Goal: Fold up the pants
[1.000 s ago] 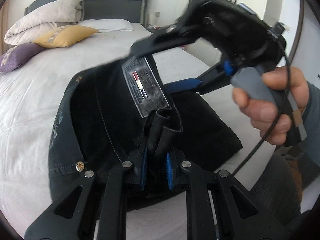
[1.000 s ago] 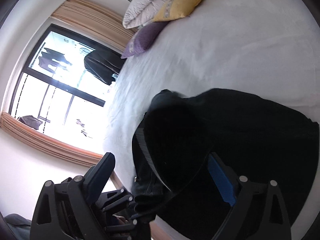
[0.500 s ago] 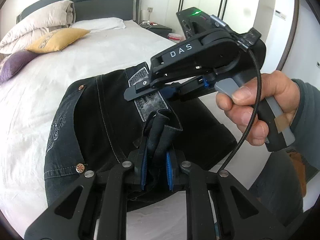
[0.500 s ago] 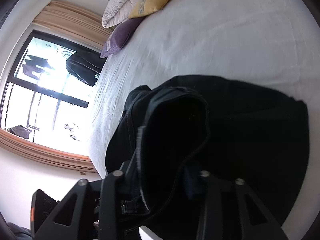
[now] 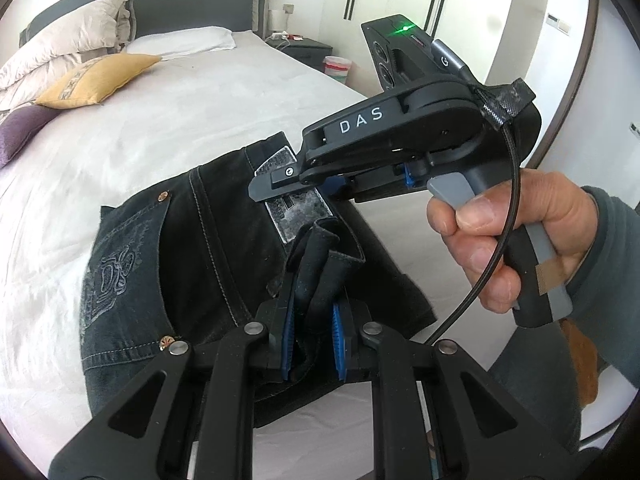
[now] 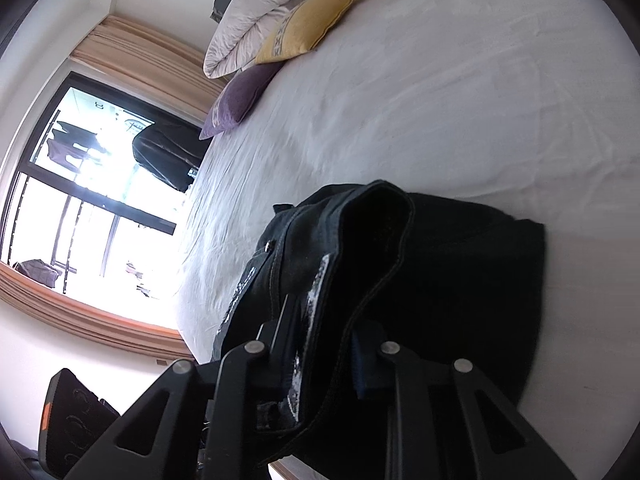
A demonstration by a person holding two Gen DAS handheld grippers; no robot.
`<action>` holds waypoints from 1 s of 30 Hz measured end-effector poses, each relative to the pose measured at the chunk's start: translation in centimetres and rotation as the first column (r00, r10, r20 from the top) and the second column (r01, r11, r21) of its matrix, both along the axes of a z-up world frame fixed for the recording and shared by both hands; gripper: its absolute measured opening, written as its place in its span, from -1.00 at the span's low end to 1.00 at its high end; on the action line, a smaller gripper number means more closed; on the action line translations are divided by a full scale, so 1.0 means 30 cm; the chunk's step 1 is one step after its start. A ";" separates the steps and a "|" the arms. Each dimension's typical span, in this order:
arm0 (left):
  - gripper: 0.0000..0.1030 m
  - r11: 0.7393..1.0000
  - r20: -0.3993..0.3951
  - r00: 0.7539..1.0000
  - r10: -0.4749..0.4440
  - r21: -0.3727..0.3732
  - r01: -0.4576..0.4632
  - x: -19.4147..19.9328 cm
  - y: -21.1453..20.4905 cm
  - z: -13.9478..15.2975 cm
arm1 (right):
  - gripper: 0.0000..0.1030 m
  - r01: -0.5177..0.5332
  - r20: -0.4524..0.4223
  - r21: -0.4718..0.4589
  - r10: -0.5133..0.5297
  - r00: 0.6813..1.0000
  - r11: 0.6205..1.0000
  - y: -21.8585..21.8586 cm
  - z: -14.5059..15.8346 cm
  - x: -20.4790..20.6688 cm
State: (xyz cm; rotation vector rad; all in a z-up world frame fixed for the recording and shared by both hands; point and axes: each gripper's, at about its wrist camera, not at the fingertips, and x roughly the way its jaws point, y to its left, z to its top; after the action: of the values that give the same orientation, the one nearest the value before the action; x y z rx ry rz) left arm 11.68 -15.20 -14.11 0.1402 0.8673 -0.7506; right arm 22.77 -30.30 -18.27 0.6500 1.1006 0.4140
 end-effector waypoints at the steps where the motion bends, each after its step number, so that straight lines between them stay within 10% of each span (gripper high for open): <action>1: -0.73 1.000 -0.007 1.000 -0.004 -0.001 0.004 0.016 -0.014 -0.006 | -0.53 0.004 -0.001 0.000 -0.004 1.000 1.000 0.001 -0.002 0.003; 25: -0.70 0.999 -0.111 0.993 -0.043 0.012 0.044 0.131 -0.236 -0.161 | -0.53 0.050 -0.038 -0.100 -0.054 0.998 0.994 -0.165 -0.097 -0.051; 30: -0.30 0.998 -0.158 0.986 -0.055 -0.029 0.051 0.127 -0.226 -0.216 | -0.49 0.020 -0.053 -0.135 -0.028 0.998 0.991 -0.172 -0.134 -0.054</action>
State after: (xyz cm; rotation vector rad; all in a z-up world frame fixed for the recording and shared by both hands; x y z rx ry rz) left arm 15.50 -21.99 -20.59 0.0819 1.0084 -0.8304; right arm 21.15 -35.46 -22.29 0.5574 1.1612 0.2998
